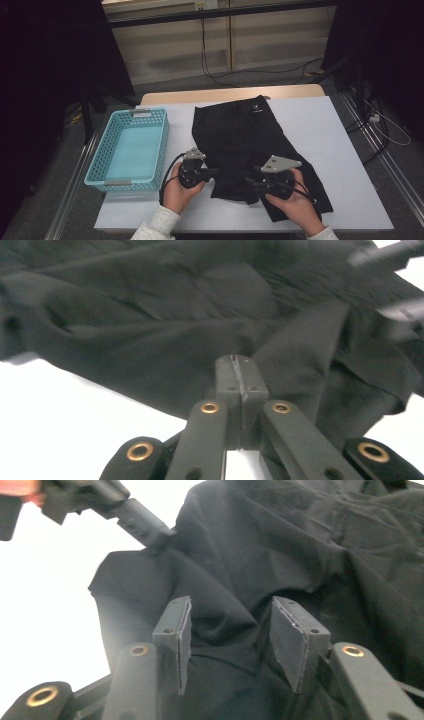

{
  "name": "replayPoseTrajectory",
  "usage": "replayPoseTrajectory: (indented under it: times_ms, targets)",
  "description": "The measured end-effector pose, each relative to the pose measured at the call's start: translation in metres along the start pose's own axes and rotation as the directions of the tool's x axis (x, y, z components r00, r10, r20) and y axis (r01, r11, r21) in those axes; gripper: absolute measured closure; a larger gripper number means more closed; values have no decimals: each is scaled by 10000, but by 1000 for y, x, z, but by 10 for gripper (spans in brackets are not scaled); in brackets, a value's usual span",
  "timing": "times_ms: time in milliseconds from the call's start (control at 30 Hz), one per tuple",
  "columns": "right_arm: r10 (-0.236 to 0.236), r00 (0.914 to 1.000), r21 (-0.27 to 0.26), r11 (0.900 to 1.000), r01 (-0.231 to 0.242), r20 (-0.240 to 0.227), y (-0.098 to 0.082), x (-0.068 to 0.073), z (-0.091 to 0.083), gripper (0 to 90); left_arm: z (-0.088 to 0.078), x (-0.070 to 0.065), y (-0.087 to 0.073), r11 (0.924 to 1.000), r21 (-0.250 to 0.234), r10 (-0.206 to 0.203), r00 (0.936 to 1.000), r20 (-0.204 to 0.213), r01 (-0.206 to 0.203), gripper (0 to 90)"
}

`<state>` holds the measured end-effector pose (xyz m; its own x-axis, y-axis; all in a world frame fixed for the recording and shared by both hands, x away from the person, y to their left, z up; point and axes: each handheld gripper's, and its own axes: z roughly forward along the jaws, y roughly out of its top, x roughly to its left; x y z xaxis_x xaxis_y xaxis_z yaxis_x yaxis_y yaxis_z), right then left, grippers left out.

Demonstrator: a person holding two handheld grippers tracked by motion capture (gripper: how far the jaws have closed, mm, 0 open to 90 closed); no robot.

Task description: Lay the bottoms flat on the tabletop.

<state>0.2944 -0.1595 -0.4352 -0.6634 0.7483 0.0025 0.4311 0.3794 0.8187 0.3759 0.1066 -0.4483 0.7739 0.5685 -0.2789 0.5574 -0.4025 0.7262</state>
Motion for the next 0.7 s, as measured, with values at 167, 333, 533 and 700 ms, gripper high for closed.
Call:
replayPoseTrajectory:
  times_ms: [167, 333, 533, 700]
  targets:
    - [-358, 9994, -14, 9994, 358, -6, 4, 7, 0, 537, 6, 13, 3, 9997, -85, -245, 9994, -231, 243, 900]
    - [-395, 9990, -42, 9992, 394, -206, 3, 9, 1, 572, 8, 22, 3, 9995, -155, -277, 9982, -537, 269, 900]
    - [-650, 9964, -299, 9975, 635, -536, 7, 18, 2, 630, 6, 24, 2, 9987, -276, -442, 9971, -612, 426, 900]
    - [-937, 9918, -127, 9956, 930, -871, 9, 30, 12, 649, 6, 22, 0, 9991, -188, -387, 9977, -554, 377, 900]
